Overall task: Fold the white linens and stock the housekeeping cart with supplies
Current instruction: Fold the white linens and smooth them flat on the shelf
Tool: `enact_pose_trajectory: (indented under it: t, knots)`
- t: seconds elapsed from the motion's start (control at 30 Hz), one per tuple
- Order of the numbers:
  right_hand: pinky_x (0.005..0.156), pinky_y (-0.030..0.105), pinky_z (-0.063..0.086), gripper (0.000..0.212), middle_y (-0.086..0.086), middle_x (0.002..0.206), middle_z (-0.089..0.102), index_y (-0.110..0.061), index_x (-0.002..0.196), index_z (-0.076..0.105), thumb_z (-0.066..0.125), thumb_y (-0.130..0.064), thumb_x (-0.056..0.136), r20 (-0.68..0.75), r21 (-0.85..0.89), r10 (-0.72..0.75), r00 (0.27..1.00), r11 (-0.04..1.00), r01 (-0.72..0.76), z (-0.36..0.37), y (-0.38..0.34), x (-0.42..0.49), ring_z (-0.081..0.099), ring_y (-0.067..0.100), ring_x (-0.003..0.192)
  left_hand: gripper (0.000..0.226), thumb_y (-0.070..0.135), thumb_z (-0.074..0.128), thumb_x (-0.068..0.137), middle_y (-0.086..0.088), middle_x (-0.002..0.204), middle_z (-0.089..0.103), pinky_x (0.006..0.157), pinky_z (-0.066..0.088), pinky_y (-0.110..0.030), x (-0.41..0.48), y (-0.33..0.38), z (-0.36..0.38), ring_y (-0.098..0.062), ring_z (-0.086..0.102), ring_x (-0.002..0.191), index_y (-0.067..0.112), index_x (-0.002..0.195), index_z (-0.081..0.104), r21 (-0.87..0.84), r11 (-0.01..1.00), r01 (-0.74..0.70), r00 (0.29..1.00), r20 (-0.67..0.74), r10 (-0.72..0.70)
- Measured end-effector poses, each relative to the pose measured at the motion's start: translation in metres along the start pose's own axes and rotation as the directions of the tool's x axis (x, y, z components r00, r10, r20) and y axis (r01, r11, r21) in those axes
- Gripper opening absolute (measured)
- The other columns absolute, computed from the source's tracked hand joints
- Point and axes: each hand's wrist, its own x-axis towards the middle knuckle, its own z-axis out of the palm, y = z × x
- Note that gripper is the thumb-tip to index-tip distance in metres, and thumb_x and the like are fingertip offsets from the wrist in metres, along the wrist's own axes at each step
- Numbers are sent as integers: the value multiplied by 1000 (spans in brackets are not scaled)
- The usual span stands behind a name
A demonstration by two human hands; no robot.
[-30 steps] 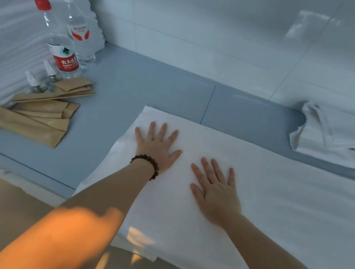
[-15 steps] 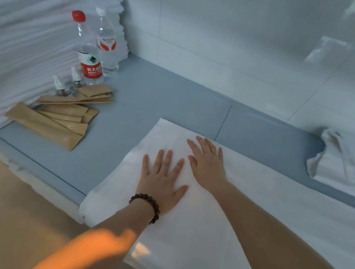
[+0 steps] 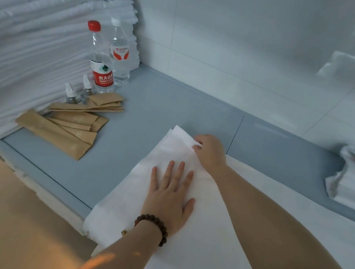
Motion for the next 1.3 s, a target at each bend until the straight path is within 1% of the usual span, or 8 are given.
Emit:
enact_pose_trajectory:
  t: [0.13, 0.27, 0.43, 0.6, 0.73, 1.0, 1.17, 1.3]
  knots:
    - [80, 33, 45, 14, 7, 90, 66, -10, 90, 75, 67, -3, 81, -72, 54, -291, 954, 954, 295, -14, 2, -40, 57, 28, 90, 71, 43, 33, 91, -9, 161, 2, 113, 1, -62, -4, 2, -9, -32, -1, 147, 25, 154, 5, -42, 999, -7, 993, -119, 2]
    - [81, 35, 50, 8, 4, 86, 69, -10, 81, 76, 73, -4, 76, 99, 40, -516, 851, 856, 515, -27, 14, -84, 60, 27, 83, 74, 37, 37, 87, -9, 160, 12, 113, -1, -62, -4, 4, -13, -32, 4, 147, 20, 154, 10, -29, 999, -27, 996, -86, 24]
    - [91, 22, 39, 17, 1, 97, 69, -13, 90, 75, 60, -11, 81, 33, 233, -328, 944, 921, 312, -33, 22, -66, 57, 18, 98, 68, 41, 11, 89, -10, 160, 11, 112, -19, -55, -2, 2, -8, -28, -4, 148, 15, 152, 16, 19, 1000, -19, 998, 63, 18]
    - [112, 32, 23, 49, 6, 143, 46, -14, 139, 46, 56, -29, 94, 266, -66, -45, 963, 996, 64, -4, 12, 4, 35, 25, 135, 66, 40, 11, 91, -9, 161, 5, 113, -20, -51, -2, 2, -6, -26, -10, 147, 18, 152, 16, -5, 999, -46, 997, 69, 46]
    - [105, 42, 35, 59, 12, 133, 52, -13, 141, 42, 64, -28, 88, 270, -36, 75, 960, 997, -68, 13, 1, 28, 43, 31, 126, 67, 40, 7, 89, -9, 161, 5, 114, -17, -52, -2, 2, -7, -25, -10, 147, 18, 152, 18, -9, 999, -52, 996, 72, 52]
    - [82, 26, 38, 5, 9, 94, 66, -4, 88, 70, 69, -7, 83, 18, 182, -240, 971, 955, 233, -25, -1, -8, 59, 26, 92, 73, 31, 43, 85, -6, 161, 5, 113, 0, -64, -5, 3, -10, -32, -2, 147, 24, 153, 17, -30, 997, -64, 991, -120, 60]
    - [88, 28, 44, 6, 3, 92, 71, -6, 87, 72, 72, -11, 83, 209, 234, -481, 851, 870, 434, -49, 18, -69, 63, 22, 91, 81, 25, 42, 79, -10, 160, 8, 112, 2, -64, -4, 5, -14, -32, 6, 147, 23, 154, 10, 10, 995, -102, 975, -196, 102]
    - [91, 28, 45, 7, -2, 96, 71, -11, 86, 75, 76, -13, 79, 372, 253, -448, 813, 892, 376, -54, 25, -82, 61, 15, 97, 71, 22, 42, 79, -9, 155, 29, 109, 13, -69, -6, 7, -15, -35, 20, 144, 16, 149, 31, 35, 994, -104, 986, -125, 107]
